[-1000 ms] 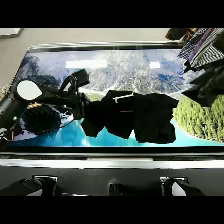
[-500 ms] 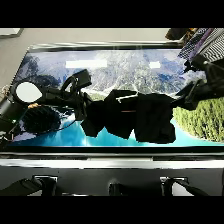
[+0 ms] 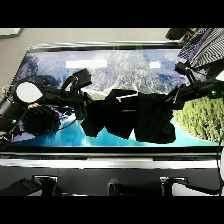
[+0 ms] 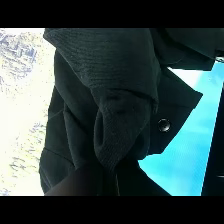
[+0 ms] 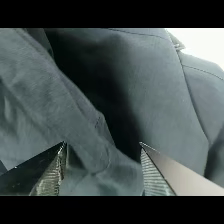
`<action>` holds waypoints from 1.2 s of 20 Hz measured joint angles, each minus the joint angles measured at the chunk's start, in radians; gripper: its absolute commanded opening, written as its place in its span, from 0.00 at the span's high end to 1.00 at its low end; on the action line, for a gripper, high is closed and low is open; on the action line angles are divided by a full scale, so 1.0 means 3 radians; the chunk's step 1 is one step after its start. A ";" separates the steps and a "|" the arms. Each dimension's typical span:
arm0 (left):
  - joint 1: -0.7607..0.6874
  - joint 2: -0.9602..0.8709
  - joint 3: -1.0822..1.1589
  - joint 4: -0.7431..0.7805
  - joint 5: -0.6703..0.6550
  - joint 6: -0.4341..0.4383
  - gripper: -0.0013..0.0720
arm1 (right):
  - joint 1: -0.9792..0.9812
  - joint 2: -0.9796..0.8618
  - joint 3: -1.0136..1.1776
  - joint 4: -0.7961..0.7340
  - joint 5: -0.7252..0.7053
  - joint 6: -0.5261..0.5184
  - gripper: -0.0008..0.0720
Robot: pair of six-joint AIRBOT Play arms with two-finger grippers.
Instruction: Fold the clothes and pants, and hang the long-sleeved shirts on hangers.
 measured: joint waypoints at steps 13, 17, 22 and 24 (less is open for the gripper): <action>0.0000 0.0000 0.0000 0.0006 0.0006 -0.0005 0.70 | -0.0001 -0.0057 -0.0001 0.0291 0.0337 -0.0122 0.93; -0.0003 0.0000 0.0000 -0.0011 0.0041 -0.0153 0.59 | -0.0001 0.0248 -0.0001 0.0239 0.0398 -0.0113 0.93; 0.0001 0.0000 0.0001 -0.0006 0.0175 -0.0464 0.50 | -0.0003 0.0707 -0.0003 0.0099 0.0388 -0.0019 0.93; 0.0004 0.0001 0.0001 -0.0003 0.0216 -0.0532 0.36 | -0.0001 0.0907 -0.0003 0.0028 0.0376 0.0038 0.93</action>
